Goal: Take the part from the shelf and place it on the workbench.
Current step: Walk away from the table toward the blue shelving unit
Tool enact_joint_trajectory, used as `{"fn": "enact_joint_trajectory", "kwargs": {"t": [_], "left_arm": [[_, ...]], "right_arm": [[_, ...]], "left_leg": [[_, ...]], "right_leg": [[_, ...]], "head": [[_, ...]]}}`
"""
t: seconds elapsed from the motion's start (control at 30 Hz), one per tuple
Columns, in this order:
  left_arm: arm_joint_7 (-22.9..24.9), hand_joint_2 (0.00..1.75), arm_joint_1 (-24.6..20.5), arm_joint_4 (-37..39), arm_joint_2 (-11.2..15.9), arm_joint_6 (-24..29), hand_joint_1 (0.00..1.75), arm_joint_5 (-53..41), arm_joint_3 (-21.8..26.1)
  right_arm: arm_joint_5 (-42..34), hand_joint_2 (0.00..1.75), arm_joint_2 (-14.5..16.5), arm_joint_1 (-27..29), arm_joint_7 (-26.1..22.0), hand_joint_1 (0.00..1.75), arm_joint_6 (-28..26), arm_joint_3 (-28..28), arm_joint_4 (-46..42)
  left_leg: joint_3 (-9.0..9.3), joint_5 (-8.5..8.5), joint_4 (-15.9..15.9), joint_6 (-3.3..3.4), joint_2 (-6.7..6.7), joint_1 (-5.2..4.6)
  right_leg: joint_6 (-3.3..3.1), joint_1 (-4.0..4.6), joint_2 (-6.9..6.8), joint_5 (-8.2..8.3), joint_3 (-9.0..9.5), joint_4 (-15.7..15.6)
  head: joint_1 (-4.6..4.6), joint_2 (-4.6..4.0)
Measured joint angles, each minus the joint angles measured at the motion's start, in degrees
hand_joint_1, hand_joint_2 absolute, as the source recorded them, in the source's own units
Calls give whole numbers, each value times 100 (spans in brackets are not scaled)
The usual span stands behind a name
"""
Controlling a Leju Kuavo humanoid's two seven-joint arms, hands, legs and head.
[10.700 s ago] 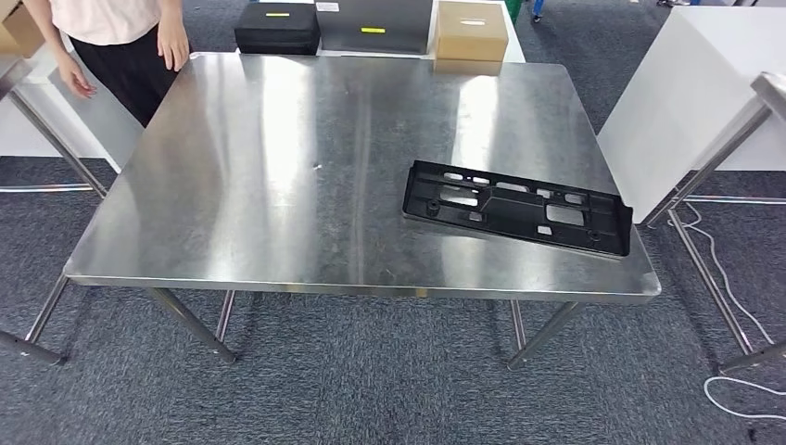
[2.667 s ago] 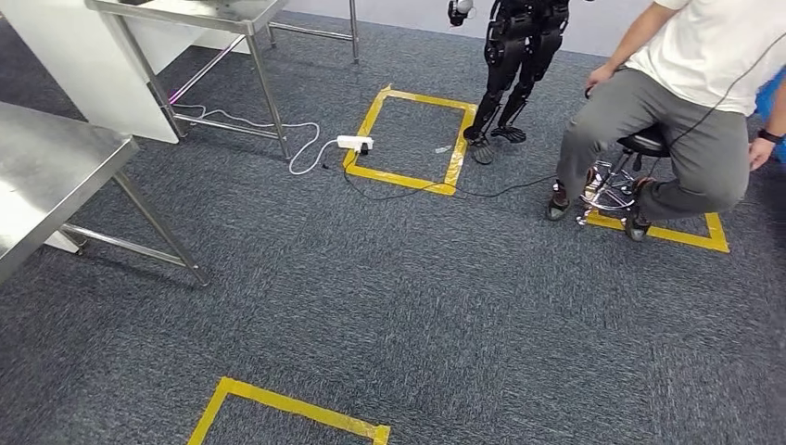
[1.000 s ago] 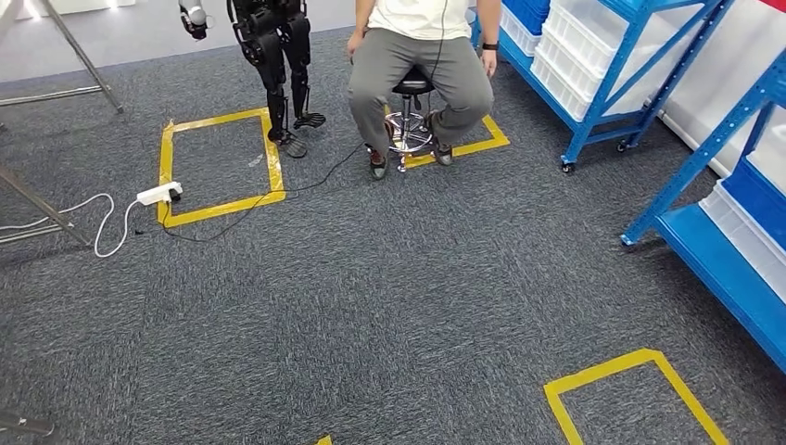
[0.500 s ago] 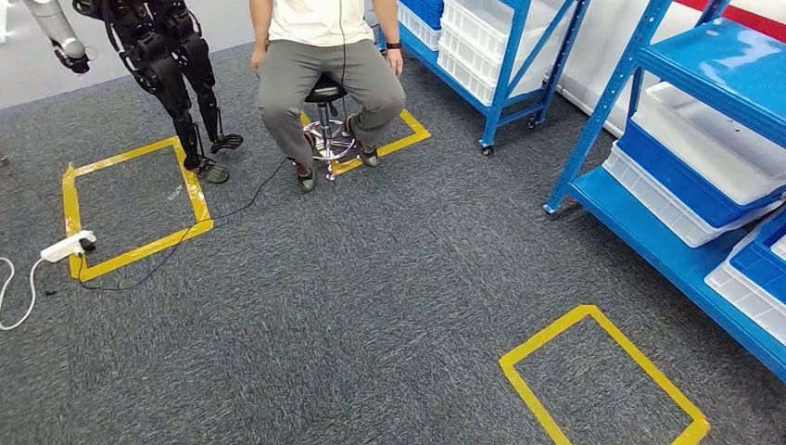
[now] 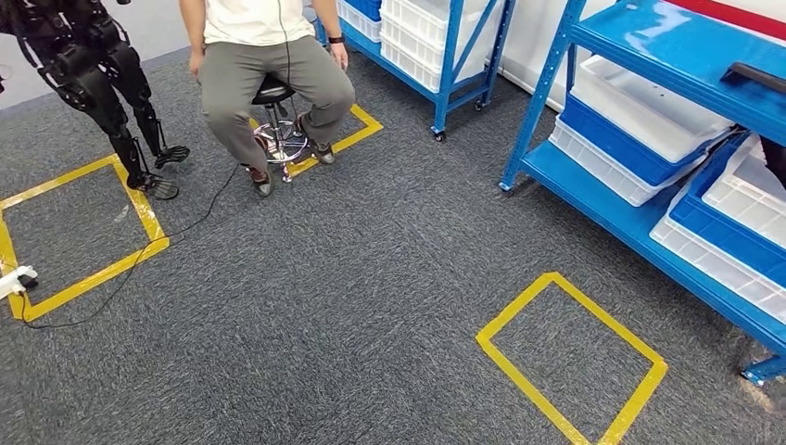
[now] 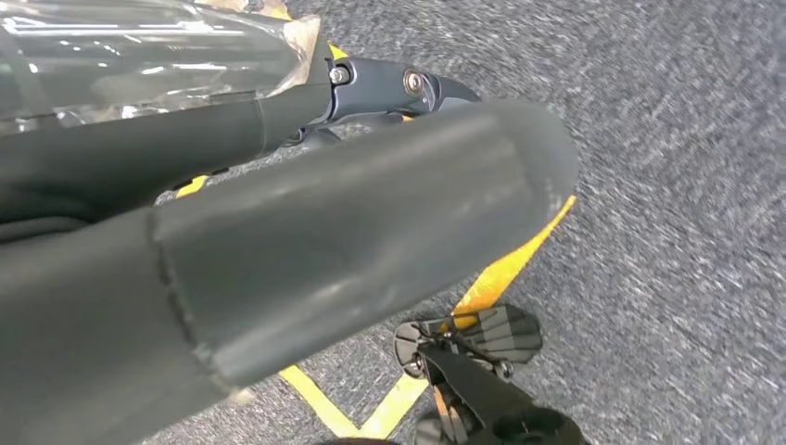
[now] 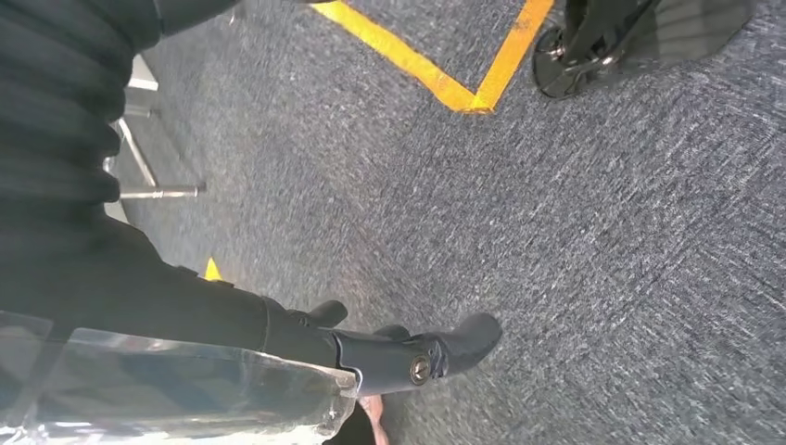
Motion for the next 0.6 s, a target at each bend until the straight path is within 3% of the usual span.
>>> {"fn": "enact_joint_trajectory", "kwargs": {"t": [0.03, 0.07, 0.13, 0.2, 0.27, 0.3, 0.33, 0.37, 0.4, 0.47, 0.5, 0.57, 0.6], "left_arm": [[2, 0, -2, 0, -1, 0, 0, 0, 0], [3, 0, -7, 0, -2, 0, 0, 0, 0], [4, 0, -29, 0, -4, 1, 0, 2, 1], [4, 0, -37, 1, -4, 2, 0, 6, 1], [4, 0, -14, 2, -6, 2, 0, 8, 2], [4, 0, 1, 2, -7, 3, 0, 8, 3], [4, 0, 12, 2, -7, 3, 0, 9, 4], [4, 0, 18, 2, -4, 6, 0, 9, 4], [4, 0, 20, 2, -2, 10, 0, 9, 4], [4, 0, 24, 2, 5, 17, 0, 8, 6], [4, 0, 27, 2, 7, 19, 0, 8, 7], [6, 0, 31, 2, 8, 18, 0, 7, 9], [6, 0, 27, 1, 5, 18, 0, 7, 9]], "right_arm": [[2, 175, -2, -9, 0, 0, 0, 0, -1], [4, 175, -4, -10, 0, 0, 1, 0, -1], [10, 175, -9, 3, 0, 0, 2, 0, -1], [18, 175, -13, 5, -1, 0, 7, 0, -1], [21, 175, -16, 0, -5, 0, 12, 0, -2], [22, 175, -16, 1, -7, 0, 13, 0, -2], [23, 175, -16, 8, -9, 0, 13, 0, -2], [25, 175, -16, 17, -8, 0, 13, 0, -2], [28, 175, -15, 26, -8, 0, 13, 0, -2], [32, 175, -10, 31, -7, 0, 8, 0, -2], [33, 175, -8, 21, -6, 0, 5, 0, -2], [36, 175, -8, 7, -5, 0, -1, 0, -2], [37, 175, -8, 13, -4, 0, -3, 0, -2]], "left_leg": [[28, -22, 3, -34, 57, -11], [59, -42, 0, -69, 116, -17], [102, -89, 18, -133, 140, 5], [-1, -318, 318, -198, -157, 41], [-308, -717, 1009, -241, -482, 63], [-475, -861, 1353, -253, -533, 66], [-587, -897, 1557, -263, -551, 71], [-602, -806, 1553, -268, -561, 80], [-519, -615, 1339, -269, -583, 95], [-202, -182, 589, -267, -831, 141], [-85, -65, 293, -262, -968, 162], [-11, -18, 52, -230, -1097, 154], [-13, -7, 30, -197, -1022, 139]], "right_leg": [[-40, 25, -67, 42, 62, -127], [-79, 53, -47, 62, 56, -137], [-153, 15, 96, 91, 84, -159], [-246, -53, 226, 137, 118, -184], [-303, -61, 365, 160, 111, -184], [-309, -54, 443, 161, 105, -183], [-308, -49, 527, 161, 105, -181], [-307, -47, 613, 162, 112, -179], [-305, -50, 699, 162, 126, -176], [-292, -41, 854, 158, 135, -161], [-271, -29, 925, 158, 118, -151], [-191, -13, 1062, 184, 36, -141], [-142, -16, 1136, 206, -14, -152]], "head": [[-3, 0], [-6, 0], [-6, 0], [-13, 0], [-22, 0], [-22, 0], [-23, 0], [-24, 0], [-23, 0], [-24, 0], [-21, 0], [-20, 0], [-20, 0]]}}
